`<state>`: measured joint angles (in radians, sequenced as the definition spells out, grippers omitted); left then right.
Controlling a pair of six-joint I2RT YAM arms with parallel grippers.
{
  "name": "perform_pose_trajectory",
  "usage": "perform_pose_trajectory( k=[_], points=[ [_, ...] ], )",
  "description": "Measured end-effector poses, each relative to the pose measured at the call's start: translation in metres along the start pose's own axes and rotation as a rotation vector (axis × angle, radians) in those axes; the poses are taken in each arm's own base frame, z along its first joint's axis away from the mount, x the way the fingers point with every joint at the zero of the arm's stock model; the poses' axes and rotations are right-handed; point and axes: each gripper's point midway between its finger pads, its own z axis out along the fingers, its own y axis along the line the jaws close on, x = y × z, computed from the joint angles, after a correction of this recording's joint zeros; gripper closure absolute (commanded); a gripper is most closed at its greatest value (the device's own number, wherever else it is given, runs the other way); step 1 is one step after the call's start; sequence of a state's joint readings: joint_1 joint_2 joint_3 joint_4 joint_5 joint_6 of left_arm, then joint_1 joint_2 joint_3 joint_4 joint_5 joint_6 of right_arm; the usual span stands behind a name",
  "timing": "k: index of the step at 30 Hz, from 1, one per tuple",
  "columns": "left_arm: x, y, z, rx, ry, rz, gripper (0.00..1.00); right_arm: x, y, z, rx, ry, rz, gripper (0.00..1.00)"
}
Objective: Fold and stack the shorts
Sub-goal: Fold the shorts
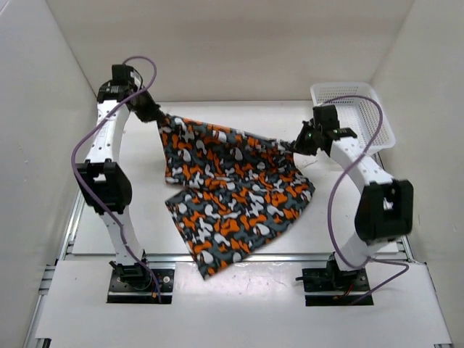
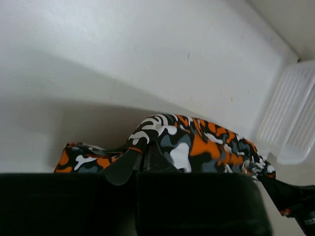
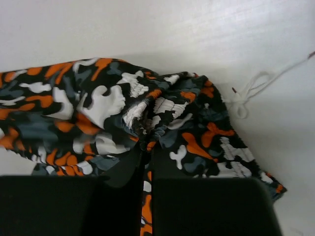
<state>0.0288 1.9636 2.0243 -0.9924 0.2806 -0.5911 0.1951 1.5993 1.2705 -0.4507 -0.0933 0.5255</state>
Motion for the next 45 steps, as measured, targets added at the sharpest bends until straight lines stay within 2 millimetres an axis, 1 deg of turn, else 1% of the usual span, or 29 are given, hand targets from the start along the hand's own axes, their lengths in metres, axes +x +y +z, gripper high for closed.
perform_pose_trajectory(
  k=[2, 3, 4, 6, 7, 9, 11, 13, 15, 18, 21, 22, 24, 26, 28, 30, 32, 38, 39, 40, 41, 42, 43, 44, 45],
  points=[
    [-0.027, -0.005, 0.004, 0.01, -0.061, 0.014, 0.9, -0.016, 0.006, 0.015, -0.001, -0.006, 0.008, 1.0],
    [-0.041, -0.012, 0.001, 0.027, -0.093, 0.021, 0.9, -0.028, 0.012, 0.02, -0.015, -0.017, 0.011, 1.0],
    [-0.055, -0.02, -0.002, 0.049, -0.133, 0.033, 0.9, -0.038, 0.02, 0.024, -0.032, -0.031, 0.01, 1.0],
    [-0.076, -0.033, -0.011, 0.086, -0.195, 0.056, 0.9, -0.06, 0.035, 0.026, -0.062, -0.063, 0.004, 1.0],
    [-0.083, -0.039, -0.016, 0.1, -0.22, 0.065, 0.9, -0.071, 0.041, 0.025, -0.075, -0.083, 0.0, 1.0],
    [-0.088, -0.045, -0.025, 0.115, -0.249, 0.084, 0.9, -0.084, 0.049, 0.021, -0.095, -0.11, -0.005, 1.0],
    [-0.083, -0.045, -0.034, 0.116, -0.25, 0.095, 0.9, -0.087, 0.05, 0.018, -0.098, -0.116, -0.005, 1.0],
    [-0.065, -0.039, -0.038, 0.098, -0.221, 0.103, 0.9, -0.083, 0.045, 0.02, -0.09, -0.103, 0.0, 1.0],
    [-0.037, -0.029, -0.047, 0.073, -0.176, 0.104, 0.9, -0.075, 0.036, 0.023, -0.071, -0.079, 0.008, 1.0],
    [0.02, -0.011, -0.066, 0.042, -0.102, 0.109, 0.9, -0.057, 0.017, 0.025, -0.037, -0.03, 0.025, 1.0],
    [0.081, 0.005, -0.082, 0.031, -0.035, 0.117, 0.9, -0.035, -0.002, 0.022, 0.005, 0.019, 0.033, 1.0],
    [0.101, 0.01, -0.085, 0.031, -0.016, 0.121, 0.9, -0.026, -0.008, 0.02, 0.018, 0.036, 0.036, 1.0],
    [0.134, 0.022, -0.085, 0.022, 0.028, 0.123, 0.9, -0.014, -0.016, 0.02, 0.04, 0.059, 0.041, 1.0],
    [0.164, 0.039, -0.076, -0.012, 0.081, 0.11, 0.9, -0.001, -0.026, 0.021, 0.066, 0.085, 0.042, 1.0],
    [0.189, 0.059, -0.066, -0.067, 0.136, 0.087, 0.9, 0.008, -0.034, 0.024, 0.091, 0.102, 0.041, 1.0],
    [0.207, 0.078, -0.056, -0.127, 0.172, 0.065, 0.9, 0.016, -0.041, 0.025, 0.11, 0.12, 0.037, 1.0],
    [0.218, 0.093, -0.05, -0.177, 0.193, 0.045, 0.9, 0.021, -0.045, 0.024, 0.121, 0.127, 0.032, 1.0],
    [0.23, 0.116, -0.028, -0.261, 0.219, -0.007, 0.9, 0.033, -0.051, 0.019, 0.13, 0.142, 0.021, 1.0],
    [0.233, 0.12, -0.025, -0.273, 0.23, -0.016, 0.84, 0.035, -0.052, 0.019, 0.131, 0.146, 0.018, 1.0],
    [0.237, 0.124, -0.024, -0.281, 0.238, -0.021, 0.75, 0.037, -0.053, 0.019, 0.132, 0.15, 0.015, 0.95],
    [0.241, 0.126, -0.023, -0.287, 0.247, -0.025, 0.62, 0.039, -0.054, 0.019, 0.134, 0.154, 0.013, 0.76],
    [0.244, 0.129, -0.023, -0.293, 0.255, -0.026, 0.41, 0.04, -0.056, 0.02, 0.138, 0.157, 0.01, 0.62],
    [0.248, 0.132, -0.024, -0.297, 0.263, -0.027, 0.11, 0.041, -0.057, 0.02, 0.142, 0.159, 0.005, 0.46],
    [0.25, 0.133, -0.025, -0.299, 0.268, -0.032, 0.0, 0.042, -0.058, 0.02, 0.143, 0.16, 0.006, 0.3],
    [0.252, 0.133, -0.026, -0.297, 0.27, -0.034, 0.0, 0.042, -0.058, 0.02, 0.145, 0.159, 0.005, 0.15]
  ],
)
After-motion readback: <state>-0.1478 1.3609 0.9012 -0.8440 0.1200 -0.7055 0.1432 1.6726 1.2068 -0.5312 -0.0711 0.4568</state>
